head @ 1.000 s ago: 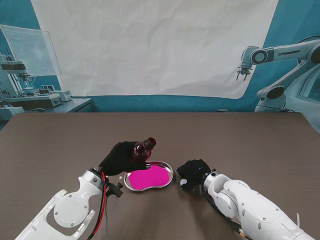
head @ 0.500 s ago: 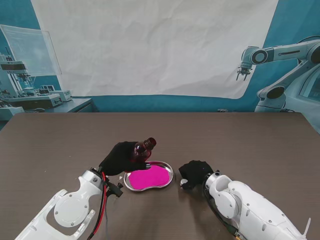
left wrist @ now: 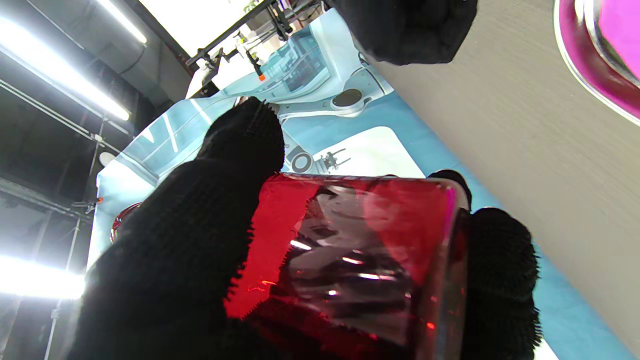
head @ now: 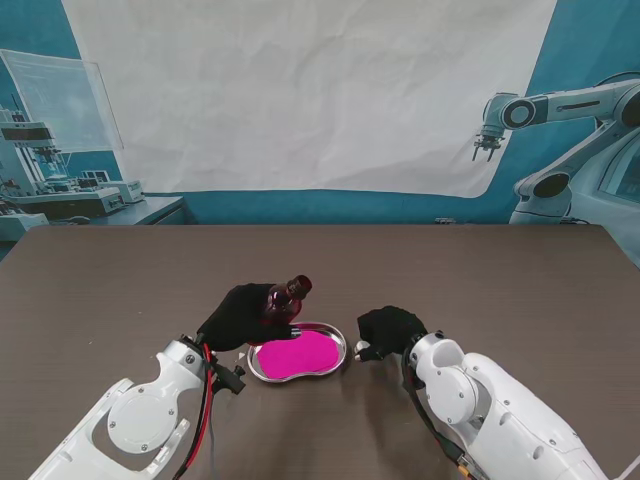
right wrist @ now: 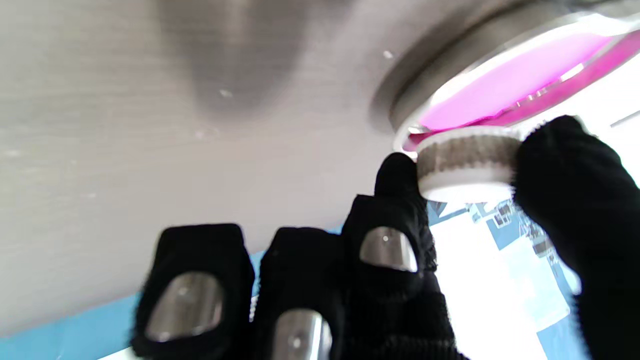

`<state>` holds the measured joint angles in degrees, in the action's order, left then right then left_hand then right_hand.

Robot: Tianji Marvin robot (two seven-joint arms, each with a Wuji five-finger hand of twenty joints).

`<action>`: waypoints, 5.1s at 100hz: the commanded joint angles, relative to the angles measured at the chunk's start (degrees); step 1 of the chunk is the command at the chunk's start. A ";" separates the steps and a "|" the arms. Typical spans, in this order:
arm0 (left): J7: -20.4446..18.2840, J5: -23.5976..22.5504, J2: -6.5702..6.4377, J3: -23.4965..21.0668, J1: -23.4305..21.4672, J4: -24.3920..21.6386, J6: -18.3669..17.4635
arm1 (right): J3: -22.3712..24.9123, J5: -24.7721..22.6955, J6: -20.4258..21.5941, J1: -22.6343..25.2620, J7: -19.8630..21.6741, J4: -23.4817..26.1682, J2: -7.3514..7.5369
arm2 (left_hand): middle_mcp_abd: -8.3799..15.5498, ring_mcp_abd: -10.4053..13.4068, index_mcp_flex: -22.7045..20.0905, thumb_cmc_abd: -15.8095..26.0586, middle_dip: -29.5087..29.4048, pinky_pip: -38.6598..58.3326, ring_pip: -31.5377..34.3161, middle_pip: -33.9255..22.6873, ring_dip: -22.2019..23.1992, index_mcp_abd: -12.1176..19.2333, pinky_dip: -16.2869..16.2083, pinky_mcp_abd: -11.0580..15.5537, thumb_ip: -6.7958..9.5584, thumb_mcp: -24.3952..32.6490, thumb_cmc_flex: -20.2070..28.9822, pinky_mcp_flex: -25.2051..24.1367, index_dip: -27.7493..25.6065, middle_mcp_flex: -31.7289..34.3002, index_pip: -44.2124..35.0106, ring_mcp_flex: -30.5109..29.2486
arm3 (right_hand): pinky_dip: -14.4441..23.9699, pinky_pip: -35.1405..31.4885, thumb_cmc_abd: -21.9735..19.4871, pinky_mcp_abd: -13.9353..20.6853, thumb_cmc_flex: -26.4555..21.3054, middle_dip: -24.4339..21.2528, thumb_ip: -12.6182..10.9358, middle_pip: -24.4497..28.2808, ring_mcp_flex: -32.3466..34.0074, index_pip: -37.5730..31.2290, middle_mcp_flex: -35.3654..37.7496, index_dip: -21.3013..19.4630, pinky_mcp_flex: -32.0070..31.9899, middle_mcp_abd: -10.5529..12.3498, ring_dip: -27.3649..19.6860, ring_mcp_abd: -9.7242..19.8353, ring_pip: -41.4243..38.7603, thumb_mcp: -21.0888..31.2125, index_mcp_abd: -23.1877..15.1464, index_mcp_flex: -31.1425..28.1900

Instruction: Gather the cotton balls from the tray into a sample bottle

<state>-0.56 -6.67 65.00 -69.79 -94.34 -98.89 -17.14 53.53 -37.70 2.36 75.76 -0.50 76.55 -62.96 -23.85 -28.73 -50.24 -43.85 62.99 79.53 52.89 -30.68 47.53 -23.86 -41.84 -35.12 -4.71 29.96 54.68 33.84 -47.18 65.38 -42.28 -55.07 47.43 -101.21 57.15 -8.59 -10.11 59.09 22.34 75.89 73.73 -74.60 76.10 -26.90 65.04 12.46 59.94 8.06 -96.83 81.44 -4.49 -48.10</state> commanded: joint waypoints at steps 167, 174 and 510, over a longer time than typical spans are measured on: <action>-4.15 2.34 0.07 4.43 4.93 5.59 2.55 | 9.79 12.84 -4.44 8.04 -0.92 29.25 -2.40 | 1.94 -1.33 -9.09 26.77 0.60 5.28 3.49 -0.52 1.44 8.20 -2.33 5.12 0.95 19.68 15.88 -0.59 -1.11 3.11 -9.74 -1.39 | -0.28 -9.10 1.01 -2.62 -10.34 0.44 -6.27 1.29 1.82 -2.71 4.47 -0.60 2.28 0.20 1.01 0.97 -6.38 8.36 0.90 -5.27; -4.12 2.41 0.10 4.52 5.13 5.84 2.33 | 9.63 12.94 -4.24 8.23 -0.89 29.45 -2.39 | 1.92 -1.31 -9.08 26.72 0.60 5.28 3.51 -0.52 1.44 8.16 -2.33 5.12 0.95 19.69 15.90 -0.59 -1.10 3.09 -9.73 -1.41 | -0.29 -9.10 1.02 -2.65 -10.30 0.45 -6.25 1.26 1.83 -2.69 4.48 -0.61 2.28 0.17 1.01 0.97 -6.37 8.33 0.91 -5.28; -4.98 2.45 -0.07 5.09 6.27 6.80 1.40 | 4.74 4.38 2.47 5.07 -2.33 23.78 -1.76 | 1.98 -1.22 -9.01 26.85 0.53 5.27 3.49 -0.49 1.45 8.38 -2.35 5.12 0.99 19.60 15.87 -0.59 -1.07 3.08 -9.69 -1.36 | 1.16 -8.35 -14.90 -6.52 -0.15 -2.06 -12.81 0.80 1.44 14.59 6.87 -6.13 1.99 -5.55 1.10 -6.27 -7.55 -13.16 1.48 -27.22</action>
<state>-4.56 -4.31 64.59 -64.78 -88.37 -91.56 -15.51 58.84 -32.84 4.43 80.62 -3.74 100.46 -64.54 -23.82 -28.73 -50.24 -43.86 62.99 79.30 52.83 -30.68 47.54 -23.68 -41.84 -35.12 -4.71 29.97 55.09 33.55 -47.18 65.38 -42.28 -54.97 47.44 -101.93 44.55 -13.37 -8.75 57.31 12.30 71.90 74.22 -59.15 80.98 -31.03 65.21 4.38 59.94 -0.51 -98.06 67.68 -0.97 -65.32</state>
